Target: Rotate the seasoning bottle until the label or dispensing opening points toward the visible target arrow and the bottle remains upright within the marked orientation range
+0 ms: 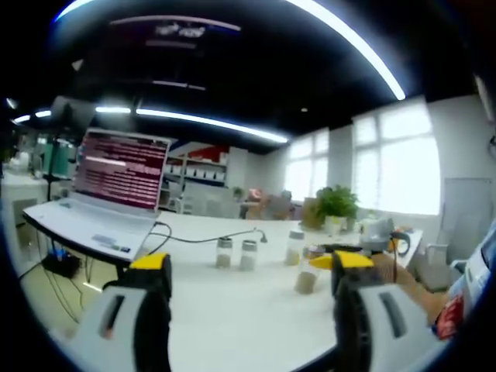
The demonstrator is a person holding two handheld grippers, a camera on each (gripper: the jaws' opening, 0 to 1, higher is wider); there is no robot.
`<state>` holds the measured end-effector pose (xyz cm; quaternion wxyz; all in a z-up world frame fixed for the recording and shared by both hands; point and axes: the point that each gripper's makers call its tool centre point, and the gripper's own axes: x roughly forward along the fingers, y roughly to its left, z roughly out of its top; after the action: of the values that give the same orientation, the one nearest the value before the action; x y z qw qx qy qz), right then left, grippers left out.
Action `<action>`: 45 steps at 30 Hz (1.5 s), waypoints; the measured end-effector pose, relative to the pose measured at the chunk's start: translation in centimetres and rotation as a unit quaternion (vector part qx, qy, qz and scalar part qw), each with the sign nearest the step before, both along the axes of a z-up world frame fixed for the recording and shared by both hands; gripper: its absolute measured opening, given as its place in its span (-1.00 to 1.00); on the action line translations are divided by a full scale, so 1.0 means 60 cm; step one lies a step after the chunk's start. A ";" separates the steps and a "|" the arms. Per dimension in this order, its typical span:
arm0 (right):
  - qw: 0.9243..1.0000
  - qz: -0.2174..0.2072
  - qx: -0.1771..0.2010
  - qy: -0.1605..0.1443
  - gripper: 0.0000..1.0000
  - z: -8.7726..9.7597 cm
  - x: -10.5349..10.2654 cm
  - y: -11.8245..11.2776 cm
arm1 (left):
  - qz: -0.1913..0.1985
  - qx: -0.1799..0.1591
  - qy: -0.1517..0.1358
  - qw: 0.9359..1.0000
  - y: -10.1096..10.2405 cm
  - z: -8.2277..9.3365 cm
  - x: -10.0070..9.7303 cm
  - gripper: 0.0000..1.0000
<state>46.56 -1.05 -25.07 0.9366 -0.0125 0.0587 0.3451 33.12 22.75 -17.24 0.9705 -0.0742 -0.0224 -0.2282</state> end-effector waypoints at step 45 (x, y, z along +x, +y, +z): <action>0.936 0.349 0.011 0.049 -0.18 0.001 -0.005 0.023 | -0.007 0.009 -0.016 1.000 -0.019 0.009 -0.011 0.79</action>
<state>46.29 0.31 -25.04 0.7535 -0.0052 0.0932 0.6508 32.48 21.64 -16.67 0.9690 -0.0616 -0.0349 -0.2366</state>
